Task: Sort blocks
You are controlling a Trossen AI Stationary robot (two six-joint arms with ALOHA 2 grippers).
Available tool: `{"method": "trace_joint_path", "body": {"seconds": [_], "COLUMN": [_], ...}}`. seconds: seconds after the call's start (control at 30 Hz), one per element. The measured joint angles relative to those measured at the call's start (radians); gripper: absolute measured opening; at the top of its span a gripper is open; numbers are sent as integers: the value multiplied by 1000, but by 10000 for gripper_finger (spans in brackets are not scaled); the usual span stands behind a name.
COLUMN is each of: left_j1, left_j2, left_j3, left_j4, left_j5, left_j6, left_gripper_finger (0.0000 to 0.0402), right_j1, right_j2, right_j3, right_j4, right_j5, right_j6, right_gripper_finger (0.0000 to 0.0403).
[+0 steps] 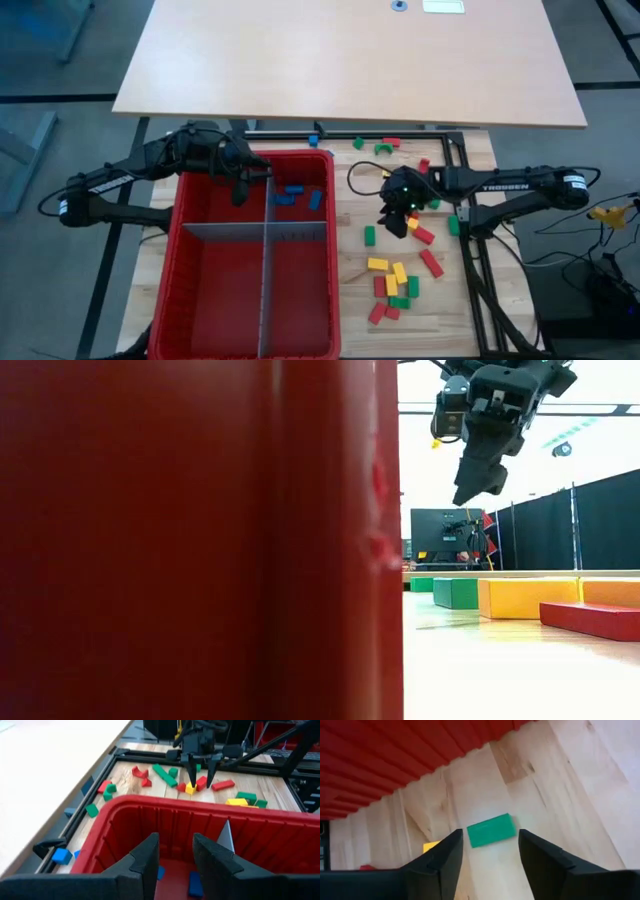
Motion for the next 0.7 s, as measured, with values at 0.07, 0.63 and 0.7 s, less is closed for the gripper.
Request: {"method": "trace_joint_path", "body": {"seconds": [0.07, 0.63, 0.7], "left_j1": [0, 0, 0], "left_j2": [0, 0, 0], "left_j3": [0, 0, 0], "left_j4": [2, -11, -12], "left_j5": [0, 0, 0], "left_j6": [12, 36, 36], "left_gripper_finger": [104, 104, 105], "right_j1": [11, 185, 188], "right_j2": [-1, -25, -34], "right_j3": [0, -200, -222], "right_j4": [-10, 274, 293], "right_j5": [0, 191, 226], "right_j6": [12, 97, 107], "right_gripper_finger": [179, 162, 160]}}
